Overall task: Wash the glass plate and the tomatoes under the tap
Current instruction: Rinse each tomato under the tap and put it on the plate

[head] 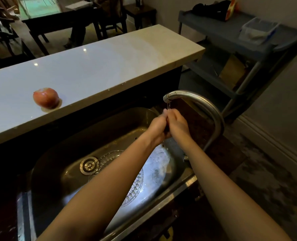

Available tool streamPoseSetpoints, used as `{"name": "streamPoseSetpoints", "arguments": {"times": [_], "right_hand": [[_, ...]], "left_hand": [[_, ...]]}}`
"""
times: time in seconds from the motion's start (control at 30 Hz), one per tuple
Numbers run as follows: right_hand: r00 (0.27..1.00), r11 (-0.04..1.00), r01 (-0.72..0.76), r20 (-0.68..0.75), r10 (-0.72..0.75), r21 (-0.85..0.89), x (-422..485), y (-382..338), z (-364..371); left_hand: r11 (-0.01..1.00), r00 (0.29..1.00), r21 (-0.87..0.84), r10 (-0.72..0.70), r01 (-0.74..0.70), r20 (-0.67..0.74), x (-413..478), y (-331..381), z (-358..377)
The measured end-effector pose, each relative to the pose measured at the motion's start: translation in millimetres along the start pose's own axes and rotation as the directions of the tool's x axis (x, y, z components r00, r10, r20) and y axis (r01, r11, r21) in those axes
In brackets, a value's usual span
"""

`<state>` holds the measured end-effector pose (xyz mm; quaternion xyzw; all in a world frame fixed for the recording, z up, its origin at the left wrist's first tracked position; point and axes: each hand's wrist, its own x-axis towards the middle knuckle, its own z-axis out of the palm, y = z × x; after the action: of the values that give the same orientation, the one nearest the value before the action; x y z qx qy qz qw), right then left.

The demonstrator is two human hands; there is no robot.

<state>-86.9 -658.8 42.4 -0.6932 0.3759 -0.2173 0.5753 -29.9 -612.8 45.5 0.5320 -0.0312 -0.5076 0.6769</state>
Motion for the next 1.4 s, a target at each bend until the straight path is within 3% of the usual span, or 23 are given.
{"name": "streamPoseSetpoints", "arguments": {"times": [0.07,0.2,0.33,0.43,0.57,0.7,0.77,0.87,0.97,1.03,1.1,1.17,1.23,1.3,1.4], "right_hand": [[0.999,0.999,0.044,0.016,-0.044,-0.03,-4,1,4],[0.981,0.955,-0.166,-0.056,0.185,0.247,5,-2,-8],[0.976,0.917,-0.218,0.054,0.212,0.334,6,4,-16],[0.965,0.898,-0.262,0.104,0.241,0.354,4,2,-19],[0.965,0.871,-0.258,0.157,0.211,0.418,1,-3,-18],[0.961,0.976,-0.142,0.261,0.095,0.168,-3,-5,-18],[0.97,0.988,-0.086,0.235,0.054,0.127,-4,-7,-14],[0.979,0.944,-0.174,0.148,0.136,0.282,-3,-14,-10],[0.96,0.868,-0.266,0.202,0.196,0.42,-1,-13,-11],[0.952,0.912,-0.264,0.235,0.195,0.315,1,-14,-10],[0.951,0.947,-0.274,0.197,0.239,0.171,4,-21,-7],[0.952,0.954,-0.299,0.079,0.295,0.036,9,-27,-5],[0.964,0.953,-0.267,-0.058,0.261,-0.147,16,-29,-6],[0.974,0.949,-0.228,-0.061,0.22,-0.22,17,-31,-5],[0.972,0.946,-0.218,0.035,0.233,-0.241,15,-34,-1]], "left_hand": [[0.998,0.999,0.064,0.027,-0.025,-0.027,1,2,-1],[0.984,0.993,0.156,0.066,-0.08,0.095,-2,-5,4],[0.996,0.966,0.028,0.077,-0.086,0.247,-6,-12,-7],[0.985,0.94,0.095,0.107,-0.145,0.325,-9,-12,-18],[0.91,0.937,0.278,0.241,-0.308,0.252,-10,-5,-26],[0.838,0.913,0.367,0.341,-0.403,0.225,-8,5,-32],[0.83,0.912,0.38,0.344,-0.407,0.226,-11,9,-34],[0.842,0.919,0.377,0.318,-0.387,0.234,-16,15,-34],[0.801,0.914,0.443,0.325,-0.402,0.242,-22,22,-33],[0.643,0.882,0.612,0.41,-0.46,0.232,-24,24,-33],[0.373,0.814,0.796,0.529,-0.477,0.239,-24,23,-30],[0.214,0.754,0.862,0.606,-0.46,0.252,-24,22,-25],[0.083,0.714,0.893,0.634,-0.442,0.295,-23,22,-21],[-0.001,0.71,0.902,0.617,-0.431,0.34,-21,24,-20],[-0.013,0.756,0.912,0.556,-0.41,0.347,-18,35,-21]]}}
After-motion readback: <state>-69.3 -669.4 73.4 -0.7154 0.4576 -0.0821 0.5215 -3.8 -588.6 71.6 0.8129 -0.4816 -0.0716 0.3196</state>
